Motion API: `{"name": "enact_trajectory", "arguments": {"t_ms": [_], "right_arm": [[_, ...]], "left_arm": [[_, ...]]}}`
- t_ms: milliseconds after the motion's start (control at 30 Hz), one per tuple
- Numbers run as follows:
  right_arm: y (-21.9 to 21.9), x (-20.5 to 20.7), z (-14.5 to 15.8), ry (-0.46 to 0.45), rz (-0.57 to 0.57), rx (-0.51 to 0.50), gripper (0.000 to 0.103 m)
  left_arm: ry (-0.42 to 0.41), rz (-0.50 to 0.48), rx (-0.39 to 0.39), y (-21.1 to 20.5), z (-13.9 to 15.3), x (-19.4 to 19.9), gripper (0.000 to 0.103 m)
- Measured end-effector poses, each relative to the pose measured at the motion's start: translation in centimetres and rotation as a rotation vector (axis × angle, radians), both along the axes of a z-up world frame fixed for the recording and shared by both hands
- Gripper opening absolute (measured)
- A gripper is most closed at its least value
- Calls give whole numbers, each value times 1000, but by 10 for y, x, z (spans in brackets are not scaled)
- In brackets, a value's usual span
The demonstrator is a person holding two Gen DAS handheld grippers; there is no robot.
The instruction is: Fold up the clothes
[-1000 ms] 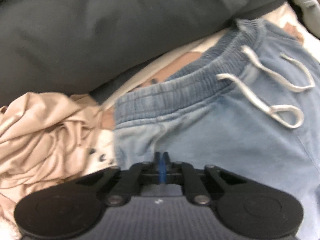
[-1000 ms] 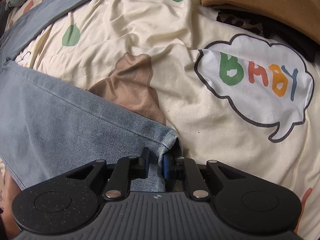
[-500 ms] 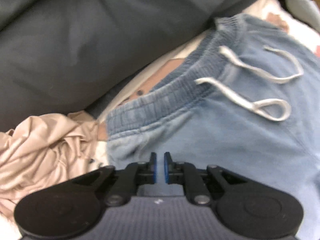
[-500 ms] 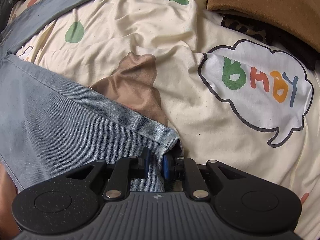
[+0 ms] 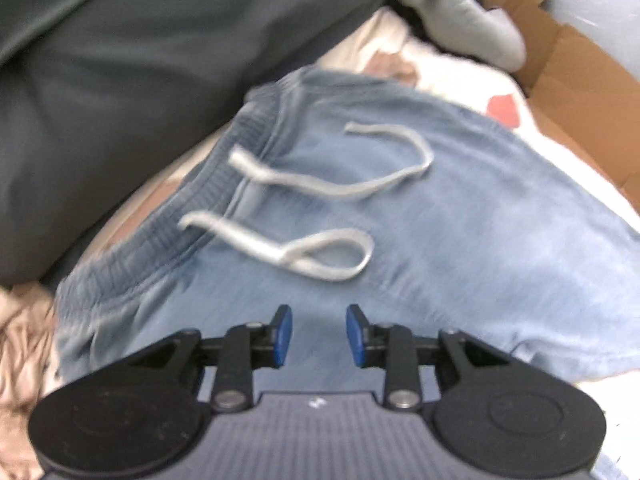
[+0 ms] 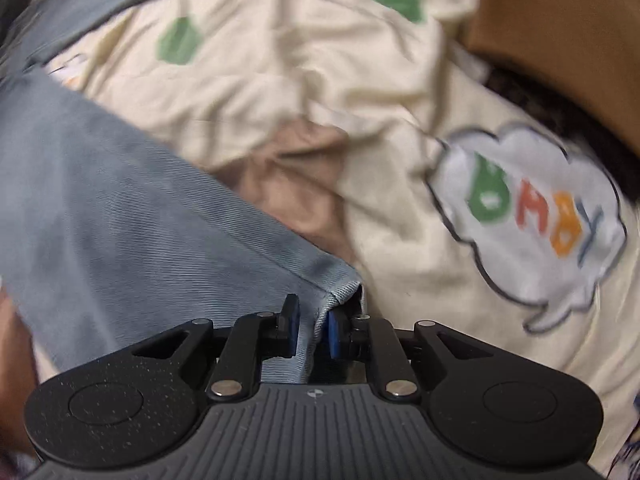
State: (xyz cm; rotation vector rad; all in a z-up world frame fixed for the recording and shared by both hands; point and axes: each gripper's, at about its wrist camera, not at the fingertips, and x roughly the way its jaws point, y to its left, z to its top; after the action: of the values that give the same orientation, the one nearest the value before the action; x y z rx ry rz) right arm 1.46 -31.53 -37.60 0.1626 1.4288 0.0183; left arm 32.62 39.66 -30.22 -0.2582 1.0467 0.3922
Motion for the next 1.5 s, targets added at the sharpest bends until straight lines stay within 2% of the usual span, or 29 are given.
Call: {"name": "enact_trajectory", "arguments": {"t_ms": [167,300,467,567,733,833,967,1200,1333,1400,1500], "right_arm": [[13,20,9,24,55,-2,20],[9,32,12,30,19,25,20],[-4,22,-3,69,-51,26,20],[-10,18,-11,81,-92,28,20],[-14,12,-21,84,-167,42,21],[-16,6,-25,65,-198,59,21],[-17,0,-25,66,-232,56,21],[-14,-15,-22,78,-260,32,21],[-18,-18,-18,84,-276,45,25],[-22,-18,-17,86,-287,59,25],[-29,-17,-16,89,-305,81,25]], "left_arm": [[-44,13,17,8,7,41,32],[-40,16,38,13,5,76,33],[21,-2,62,21,-17,119,34],[77,28,47,38,-40,137,33],[100,66,78,57,-55,154,38],[120,87,95,67,-55,165,37],[137,151,24,88,-58,178,35],[138,205,-13,105,-59,187,28],[179,196,-16,106,-55,190,26],[201,164,-5,101,-50,191,26],[188,105,30,92,-36,188,25]]}}
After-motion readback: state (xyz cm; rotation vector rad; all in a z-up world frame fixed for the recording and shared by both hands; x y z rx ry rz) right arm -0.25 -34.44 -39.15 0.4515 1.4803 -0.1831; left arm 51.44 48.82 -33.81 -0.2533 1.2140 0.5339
